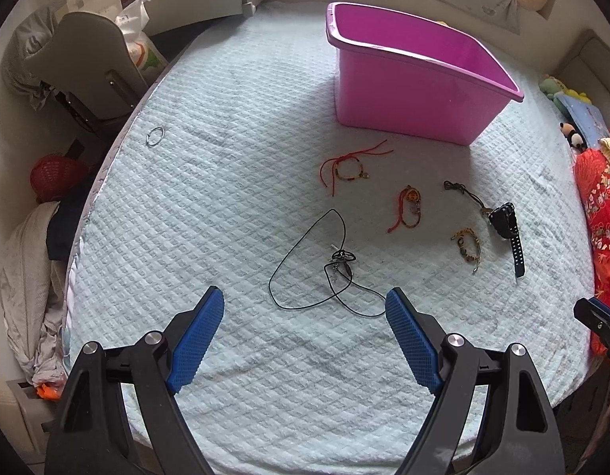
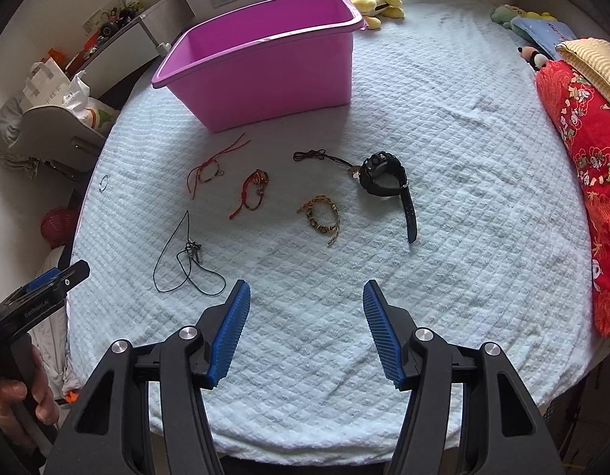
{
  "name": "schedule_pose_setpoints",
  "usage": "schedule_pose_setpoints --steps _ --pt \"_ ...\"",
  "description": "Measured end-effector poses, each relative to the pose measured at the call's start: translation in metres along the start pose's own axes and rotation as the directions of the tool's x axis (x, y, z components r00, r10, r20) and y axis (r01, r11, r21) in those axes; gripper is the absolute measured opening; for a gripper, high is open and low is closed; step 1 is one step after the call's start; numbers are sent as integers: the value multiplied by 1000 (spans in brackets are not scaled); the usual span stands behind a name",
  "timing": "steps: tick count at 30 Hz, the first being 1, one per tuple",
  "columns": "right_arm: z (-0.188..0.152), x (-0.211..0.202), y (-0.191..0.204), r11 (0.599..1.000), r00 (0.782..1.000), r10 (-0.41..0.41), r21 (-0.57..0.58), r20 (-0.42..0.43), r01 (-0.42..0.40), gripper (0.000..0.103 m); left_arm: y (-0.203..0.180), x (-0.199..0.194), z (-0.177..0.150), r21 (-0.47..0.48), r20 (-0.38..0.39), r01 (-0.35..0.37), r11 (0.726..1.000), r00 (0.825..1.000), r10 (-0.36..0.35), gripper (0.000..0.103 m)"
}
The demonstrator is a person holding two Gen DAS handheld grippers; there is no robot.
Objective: Organize jewelry
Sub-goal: 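Close the left tool on the black cord necklace while the right tool grasps the rainbow beaded bracelet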
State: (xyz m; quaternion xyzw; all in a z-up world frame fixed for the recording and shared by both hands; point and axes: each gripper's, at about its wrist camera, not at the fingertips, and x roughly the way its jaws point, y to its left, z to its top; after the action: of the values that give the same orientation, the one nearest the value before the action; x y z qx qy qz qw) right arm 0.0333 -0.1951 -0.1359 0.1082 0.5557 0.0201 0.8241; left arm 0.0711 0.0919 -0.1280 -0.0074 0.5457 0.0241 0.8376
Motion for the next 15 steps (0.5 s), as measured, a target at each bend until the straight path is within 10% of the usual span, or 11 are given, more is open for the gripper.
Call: schedule_pose_setpoints --steps 15 --pt "-7 137 -15 997 999 31 -65 38 -29 61 -31 102 -33 -16 124 3 1000 992 -1 82"
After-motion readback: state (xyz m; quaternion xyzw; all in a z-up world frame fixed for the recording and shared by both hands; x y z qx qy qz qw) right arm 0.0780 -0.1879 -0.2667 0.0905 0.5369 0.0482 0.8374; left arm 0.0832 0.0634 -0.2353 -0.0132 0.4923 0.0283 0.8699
